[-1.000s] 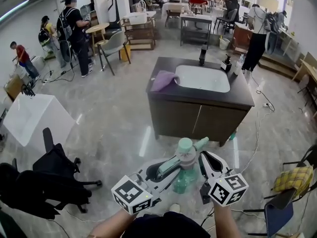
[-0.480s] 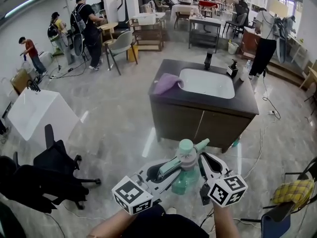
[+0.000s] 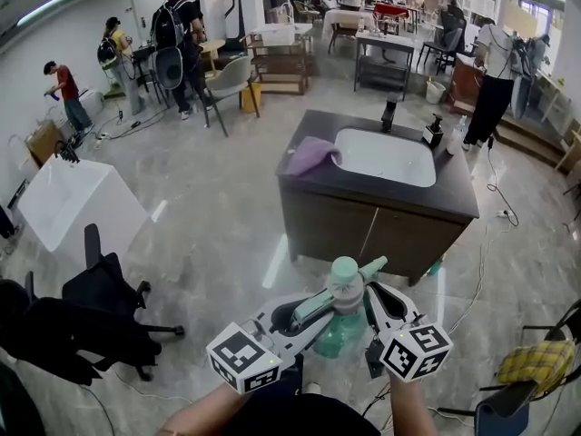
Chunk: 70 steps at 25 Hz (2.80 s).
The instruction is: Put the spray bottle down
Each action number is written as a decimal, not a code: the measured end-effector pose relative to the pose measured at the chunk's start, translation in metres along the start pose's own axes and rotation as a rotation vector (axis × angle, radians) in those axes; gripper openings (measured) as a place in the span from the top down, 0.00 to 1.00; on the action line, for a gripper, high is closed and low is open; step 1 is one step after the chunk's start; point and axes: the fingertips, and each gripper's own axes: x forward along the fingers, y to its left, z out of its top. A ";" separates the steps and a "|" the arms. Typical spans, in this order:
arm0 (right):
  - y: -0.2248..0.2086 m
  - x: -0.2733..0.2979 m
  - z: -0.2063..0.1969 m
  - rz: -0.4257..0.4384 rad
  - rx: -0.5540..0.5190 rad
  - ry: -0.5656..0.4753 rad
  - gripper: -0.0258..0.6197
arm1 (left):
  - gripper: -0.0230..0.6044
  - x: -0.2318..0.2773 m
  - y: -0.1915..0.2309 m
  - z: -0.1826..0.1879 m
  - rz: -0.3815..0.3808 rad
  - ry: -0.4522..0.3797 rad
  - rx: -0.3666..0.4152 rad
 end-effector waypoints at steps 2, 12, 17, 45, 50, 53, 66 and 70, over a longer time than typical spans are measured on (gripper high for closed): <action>-0.005 0.003 0.002 -0.007 0.000 -0.001 0.95 | 0.78 0.005 0.004 0.000 -0.004 -0.001 -0.001; -0.032 0.033 0.017 -0.024 -0.002 0.002 0.95 | 0.78 0.033 0.037 0.009 -0.012 -0.004 -0.006; -0.039 0.052 0.025 -0.013 -0.008 0.007 0.95 | 0.78 0.043 0.056 0.014 -0.005 -0.007 -0.008; -0.080 0.173 0.065 -0.029 -0.008 0.034 0.95 | 0.78 0.094 0.174 0.048 -0.039 0.004 -0.014; -0.081 0.196 0.069 -0.033 -0.007 0.039 0.95 | 0.78 0.097 0.194 0.052 -0.051 0.008 -0.012; -0.081 0.207 0.069 -0.035 -0.006 0.043 0.95 | 0.78 0.098 0.203 0.054 -0.060 0.013 -0.013; -0.087 0.256 0.074 -0.045 0.005 0.049 0.95 | 0.78 0.104 0.253 0.060 -0.074 0.017 -0.018; -0.087 0.274 0.077 -0.045 0.001 0.049 0.95 | 0.78 0.104 0.269 0.063 -0.078 0.020 -0.011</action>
